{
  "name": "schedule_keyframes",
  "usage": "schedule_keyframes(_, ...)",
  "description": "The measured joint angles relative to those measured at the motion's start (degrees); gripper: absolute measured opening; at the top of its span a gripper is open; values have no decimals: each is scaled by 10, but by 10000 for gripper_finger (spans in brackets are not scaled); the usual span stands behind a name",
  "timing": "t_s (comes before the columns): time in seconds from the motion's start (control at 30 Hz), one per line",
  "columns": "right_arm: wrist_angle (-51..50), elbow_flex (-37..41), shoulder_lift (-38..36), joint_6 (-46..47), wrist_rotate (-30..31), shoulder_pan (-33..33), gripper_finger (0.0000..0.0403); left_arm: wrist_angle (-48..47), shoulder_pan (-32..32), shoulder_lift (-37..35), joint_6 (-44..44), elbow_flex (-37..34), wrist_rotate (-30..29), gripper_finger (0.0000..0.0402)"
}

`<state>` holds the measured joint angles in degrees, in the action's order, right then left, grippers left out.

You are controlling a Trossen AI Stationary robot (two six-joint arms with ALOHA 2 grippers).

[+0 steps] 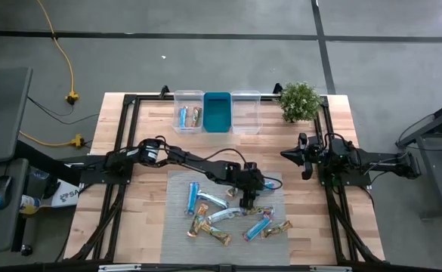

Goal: Pick and place Granola Bars by type
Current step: Put the red granola bar into the left transparent bin

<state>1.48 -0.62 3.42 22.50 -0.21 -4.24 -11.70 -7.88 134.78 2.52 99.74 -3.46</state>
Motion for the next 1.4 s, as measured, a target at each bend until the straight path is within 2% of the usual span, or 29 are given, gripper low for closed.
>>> schedule_keyframes(0.3, 0, 0, 0, 0, 0, 0, 0, -3, -1, 0, 2, -1, 8, 125)
schedule_keyframes(0.53, 0, 0, 0, 0, 0, 0, 0, 2, 0, 3, 2, 7, 17, 89)
schedule_keyframes(0.8, 0, 0, 0, 0, 0, 0, 0, 2, 10, 6, 22, 47, 25, 78)
schedule_keyframes(1.07, 0, 0, 0, 0, 0, 0, 0, -46, 16, -5, 48, 77, 32, 77)
schedule_keyframes(1.4, 0, 0, 0, 0, 0, 0, 0, -160, 23, -61, 103, 78, 1, 77)
